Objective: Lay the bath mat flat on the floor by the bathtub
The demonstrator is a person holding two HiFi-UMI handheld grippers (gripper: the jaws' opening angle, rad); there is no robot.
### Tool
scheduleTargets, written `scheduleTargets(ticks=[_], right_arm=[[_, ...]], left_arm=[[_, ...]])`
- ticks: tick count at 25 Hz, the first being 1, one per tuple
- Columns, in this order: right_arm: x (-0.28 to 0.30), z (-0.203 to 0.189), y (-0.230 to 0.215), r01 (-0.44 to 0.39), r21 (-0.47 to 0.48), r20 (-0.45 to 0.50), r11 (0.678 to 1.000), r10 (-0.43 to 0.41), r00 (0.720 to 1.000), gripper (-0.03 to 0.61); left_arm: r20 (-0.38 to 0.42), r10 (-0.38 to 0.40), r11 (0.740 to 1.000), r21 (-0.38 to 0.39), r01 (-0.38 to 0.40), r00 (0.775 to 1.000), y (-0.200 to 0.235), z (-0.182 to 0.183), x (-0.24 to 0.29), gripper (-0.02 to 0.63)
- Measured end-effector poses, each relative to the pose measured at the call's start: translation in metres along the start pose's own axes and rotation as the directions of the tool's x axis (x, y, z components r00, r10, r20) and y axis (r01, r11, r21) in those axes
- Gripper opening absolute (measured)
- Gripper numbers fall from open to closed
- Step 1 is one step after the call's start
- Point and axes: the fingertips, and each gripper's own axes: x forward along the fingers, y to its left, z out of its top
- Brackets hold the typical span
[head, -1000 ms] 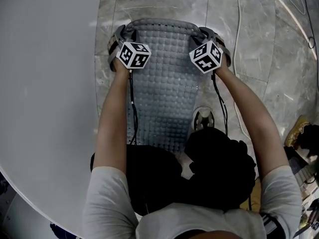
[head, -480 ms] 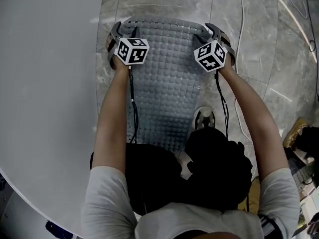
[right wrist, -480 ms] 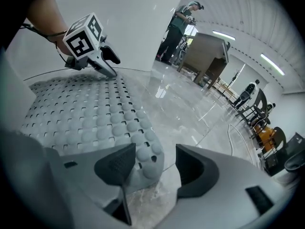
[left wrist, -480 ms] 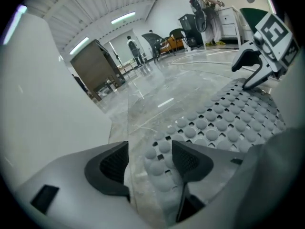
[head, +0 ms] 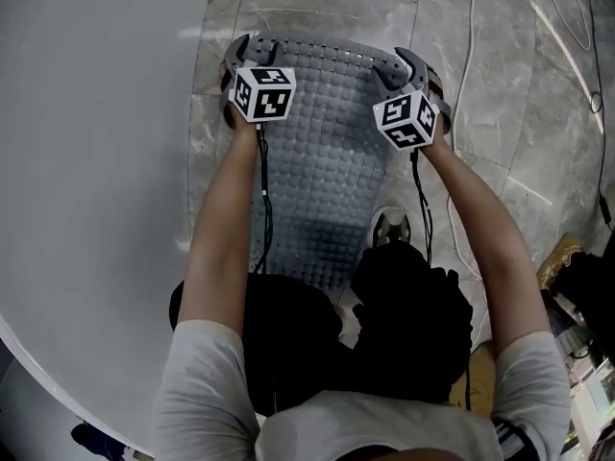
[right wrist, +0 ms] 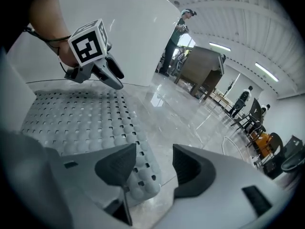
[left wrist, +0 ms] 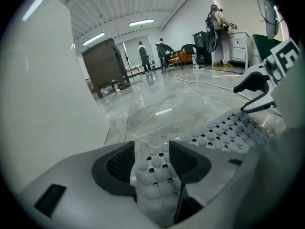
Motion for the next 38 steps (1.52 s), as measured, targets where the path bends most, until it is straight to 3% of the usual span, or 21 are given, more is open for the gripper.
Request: scheduleTargets(ticks=[1, 2, 3, 4, 7, 10, 13, 17, 20, 25, 28, 33, 38], right_arm=[[-0.004, 0.001, 0.001, 0.002, 0.004, 0.003, 1.0, -0.002, 1.0, 0.239], [-0.009, 0.002, 0.001, 0.007, 0.012, 0.006, 1.0, -0.008, 1.0, 0.185], [-0.017, 0.002, 0.001, 0.012, 0.026, 0.008, 1.0, -0.012, 1.0, 0.079], [-0.025, 0.003, 0.002, 0.01, 0.05, 0.008, 0.999, -0.01, 1.0, 0.014], [-0.052, 0.007, 0.004, -0.044, 0.14, -0.021, 0.989, 0.048, 0.999, 0.008], [-0.098, 0.003, 0.015, -0.158, 0.175, -0.077, 0.972, 0.173, 0.982, 0.006], [-0.139, 0.016, 0.021, -0.22, 0.239, -0.09, 0.946, 0.247, 0.965, 0.006], [-0.182, 0.042, 0.004, -0.227, 0.342, -0.074, 0.912, 0.267, 0.961, 0.006], [-0.196, 0.065, -0.031, -0.223, 0.357, -0.054, 0.907, 0.258, 0.965, 0.006], [-0.269, 0.097, -0.032, -0.305, 0.354, -0.05, 0.884, 0.344, 0.938, 0.006], [-0.289, 0.132, -0.06, -0.311, 0.38, 0.018, 0.871, 0.329, 0.944, 0.006], [-0.314, 0.194, -0.077, -0.294, 0.506, 0.102, 0.811, 0.282, 0.954, 0.006], [-0.336, 0.234, -0.083, -0.307, 0.482, 0.139, 0.821, 0.274, 0.952, 0.006]], left_arm=[[0.005, -0.017, 1.0, 0.021, 0.017, 1.0, -0.007, 0.002, -0.001, 0.221], [0.001, -0.037, 0.998, 0.045, 0.037, 0.999, -0.016, 0.003, -0.004, 0.16], [-0.009, -0.061, 0.997, 0.056, 0.061, 0.998, -0.026, 0.001, -0.008, 0.058], [-0.02, -0.09, 0.995, 0.049, 0.091, 0.996, -0.035, 0.0, -0.015, 0.018], [-0.038, -0.195, 0.98, -0.035, 0.193, 0.98, -0.062, 0.005, -0.036, 0.012], [-0.073, -0.288, 0.951, -0.141, 0.276, 0.955, -0.104, 0.002, -0.082, 0.012], [-0.089, -0.343, 0.923, -0.218, 0.317, 0.935, -0.122, 0.002, -0.137, 0.012], [-0.099, -0.382, 0.892, -0.3, 0.338, 0.919, -0.118, 0.035, -0.192, 0.011], [-0.08, -0.344, 0.879, -0.377, 0.291, 0.936, -0.094, 0.087, -0.199, 0.011], [-0.097, -0.285, 0.896, -0.381, 0.229, 0.954, -0.082, 0.137, -0.284, 0.011], [-0.096, -0.212, 0.882, -0.447, 0.148, 0.972, -0.068, 0.171, -0.312, 0.011], [-0.084, -0.122, 0.854, -0.516, 0.061, 0.989, -0.034, 0.201, -0.358, 0.011], [-0.055, -0.057, 0.834, -0.552, 0.017, 0.997, -0.003, 0.226, -0.387, 0.011]])
